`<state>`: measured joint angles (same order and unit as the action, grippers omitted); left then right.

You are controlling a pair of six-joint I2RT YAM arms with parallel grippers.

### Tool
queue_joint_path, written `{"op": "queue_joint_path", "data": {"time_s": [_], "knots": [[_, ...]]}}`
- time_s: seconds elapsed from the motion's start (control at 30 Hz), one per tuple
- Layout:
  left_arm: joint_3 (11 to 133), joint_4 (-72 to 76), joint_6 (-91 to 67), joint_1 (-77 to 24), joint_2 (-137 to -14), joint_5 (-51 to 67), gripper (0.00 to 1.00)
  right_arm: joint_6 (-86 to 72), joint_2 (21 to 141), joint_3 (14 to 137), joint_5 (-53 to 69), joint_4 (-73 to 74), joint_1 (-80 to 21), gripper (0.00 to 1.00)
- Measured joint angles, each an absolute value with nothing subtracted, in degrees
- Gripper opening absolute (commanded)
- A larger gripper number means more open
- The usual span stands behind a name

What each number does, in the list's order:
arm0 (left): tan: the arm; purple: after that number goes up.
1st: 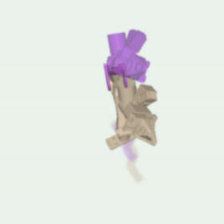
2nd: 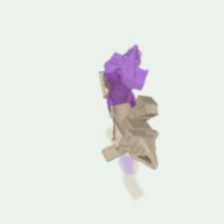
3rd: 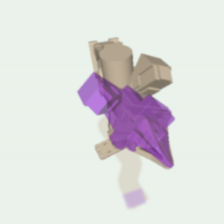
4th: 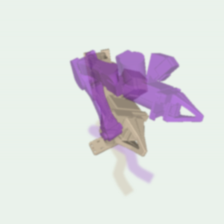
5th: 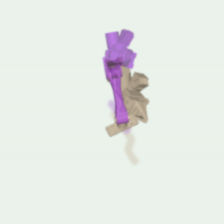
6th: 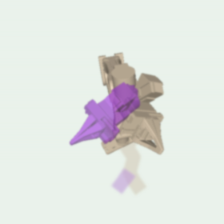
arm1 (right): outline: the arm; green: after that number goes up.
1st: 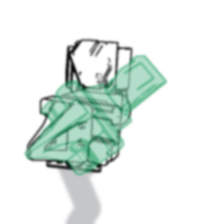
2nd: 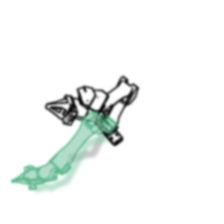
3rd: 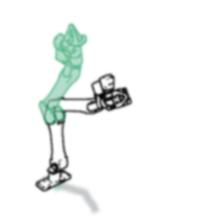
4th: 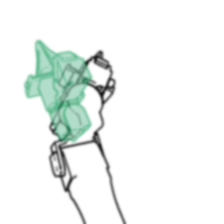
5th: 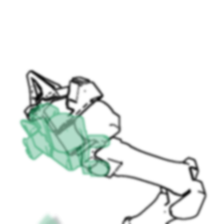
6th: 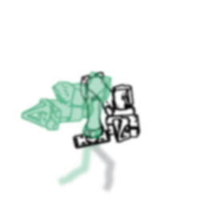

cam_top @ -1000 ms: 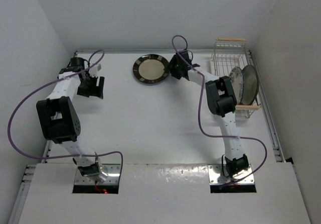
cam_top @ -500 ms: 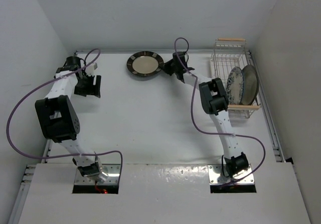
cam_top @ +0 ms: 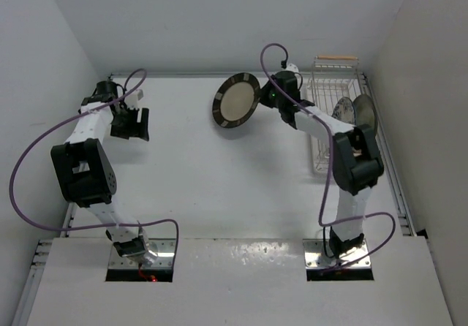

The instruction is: Load the plates into the dish rack

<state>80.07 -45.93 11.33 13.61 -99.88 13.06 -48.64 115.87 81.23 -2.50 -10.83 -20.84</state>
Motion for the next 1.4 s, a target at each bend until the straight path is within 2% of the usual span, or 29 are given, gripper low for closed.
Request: {"op": "queue_joint_path", "data": {"time_s": [0.3,0.7,1.03,1.4], "knots": [[80.07,-46.06,11.53,13.61,-97.17,16.56,0.79,-31.73,88.36,65.93,-7.09,-11.03,-18.87,0.00],[80.07,-46.04,11.53,11.70,-94.76,19.11,0.79,-3.22,60.49,64.40,-19.94,-8.71,-18.28,0.00],[80.05,-46.09,11.53,10.20,-94.11,19.77,0.79,15.25,58.39,63.31,-29.95,-7.81,-15.64,0.00],[79.94,-46.35,11.57,10.20,-93.38,19.77,0.79,25.43,64.64,60.95,-28.32,-8.93,-11.99,0.00]]}}
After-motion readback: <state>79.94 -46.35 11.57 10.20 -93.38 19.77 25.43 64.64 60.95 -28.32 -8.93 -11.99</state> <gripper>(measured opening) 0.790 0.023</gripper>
